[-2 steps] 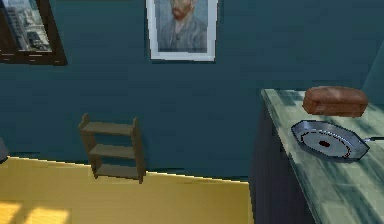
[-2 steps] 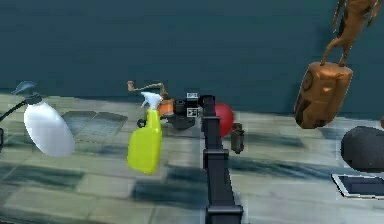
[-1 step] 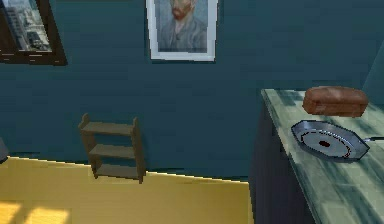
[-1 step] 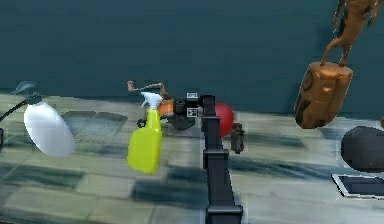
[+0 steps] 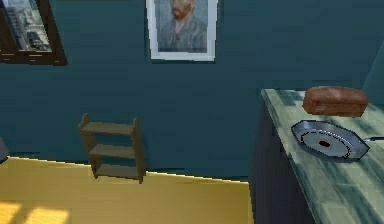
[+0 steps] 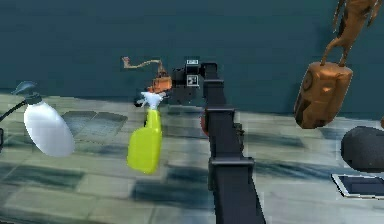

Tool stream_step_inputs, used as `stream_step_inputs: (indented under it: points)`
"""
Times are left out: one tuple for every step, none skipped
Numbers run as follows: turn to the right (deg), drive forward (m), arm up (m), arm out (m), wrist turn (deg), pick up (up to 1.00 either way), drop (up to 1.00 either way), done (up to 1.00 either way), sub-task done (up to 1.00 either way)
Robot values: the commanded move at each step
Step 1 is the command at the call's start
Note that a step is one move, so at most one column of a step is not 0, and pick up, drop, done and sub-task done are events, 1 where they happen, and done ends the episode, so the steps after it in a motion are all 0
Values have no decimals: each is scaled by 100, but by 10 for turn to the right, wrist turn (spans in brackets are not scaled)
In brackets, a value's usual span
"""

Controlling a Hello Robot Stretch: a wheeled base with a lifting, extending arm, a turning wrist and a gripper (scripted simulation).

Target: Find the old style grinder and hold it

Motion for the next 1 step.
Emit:
stream_step_inputs:
  points:
    - [0, 0, 0, 0, 0, 0, 0, 100, 0]
